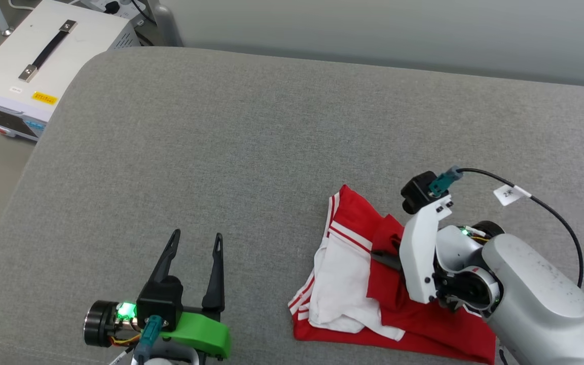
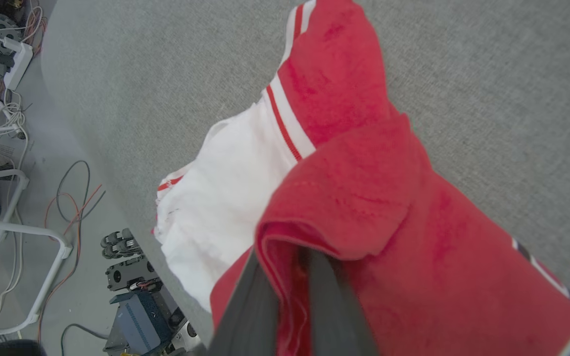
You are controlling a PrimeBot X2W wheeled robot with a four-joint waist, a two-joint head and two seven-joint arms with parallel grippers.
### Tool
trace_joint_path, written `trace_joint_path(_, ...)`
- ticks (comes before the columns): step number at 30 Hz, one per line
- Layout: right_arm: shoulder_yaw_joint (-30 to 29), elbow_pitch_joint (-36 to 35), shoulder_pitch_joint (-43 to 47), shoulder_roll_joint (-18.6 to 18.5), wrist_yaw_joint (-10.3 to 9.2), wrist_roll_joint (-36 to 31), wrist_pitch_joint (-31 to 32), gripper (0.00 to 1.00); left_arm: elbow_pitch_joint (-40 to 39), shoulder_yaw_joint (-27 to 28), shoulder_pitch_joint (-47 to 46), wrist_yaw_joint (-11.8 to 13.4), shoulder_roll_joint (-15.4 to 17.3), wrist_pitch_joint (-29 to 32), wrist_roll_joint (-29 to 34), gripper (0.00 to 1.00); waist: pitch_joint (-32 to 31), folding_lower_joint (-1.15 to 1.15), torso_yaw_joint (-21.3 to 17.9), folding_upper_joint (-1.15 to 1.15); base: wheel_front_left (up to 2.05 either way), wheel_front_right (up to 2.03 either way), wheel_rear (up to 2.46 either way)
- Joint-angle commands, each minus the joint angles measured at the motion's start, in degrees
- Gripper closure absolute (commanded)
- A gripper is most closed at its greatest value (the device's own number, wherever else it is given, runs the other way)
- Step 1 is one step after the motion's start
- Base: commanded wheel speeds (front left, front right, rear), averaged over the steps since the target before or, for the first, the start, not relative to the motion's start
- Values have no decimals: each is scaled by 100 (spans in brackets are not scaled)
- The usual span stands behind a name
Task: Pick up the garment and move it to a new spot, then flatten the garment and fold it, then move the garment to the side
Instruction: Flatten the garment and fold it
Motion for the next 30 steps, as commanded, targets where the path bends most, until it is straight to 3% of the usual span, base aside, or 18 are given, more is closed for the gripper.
trace_joint_path(1,109,177,-127,32,-4,-90,-80,100,27,-23,-143,-28,-56,-34,45,0,46,0,23,0,0,0,0)
trace_joint_path(8,655,786,-330,135,-4,-146,-536,100,71,6,-147,4,-84,-34,31,0,56,0,-52,0,0,0,0)
trace_joint_path(9,699,781,-348,127,-4,-122,-622,94,79,16,-130,8,-85,-34,32,0,29,0,-74,0,0,0,0)
trace_joint_path(10,758,755,-371,91,-4,-109,-741,53,94,24,-110,8,-86,-34,34,0,-8,0,-96,0,0,0,0)
trace_joint_path(11,805,708,-387,48,-4,-106,-859,5,108,29,-96,6,-86,-34,36,0,-45,0,-113,0,0,0,0)
trace_joint_path(12,840,638,-390,-13,-4,-83,-1015,0,121,34,-79,3,-86,-34,41,0,-87,0,-133,0,0,0,0)
trace_joint_path(21,581,-268,-197,-774,-4,-163,-2422,0,163,148,73,-17,-39,-34,33,0,-401,0,-353,0,0,0,0)
trace_joint_path(25,52,-345,-8,-964,-4,-655,-3277,0,168,189,149,-23,-19,-34,36,0,-520,0,-475,0,0,0,0)
trace_joint_path(30,-912,-179,403,-835,-4,-1503,-4347,0,189,241,218,-45,-4,-34,21,0,-641,0,-603,0,0,0,0)
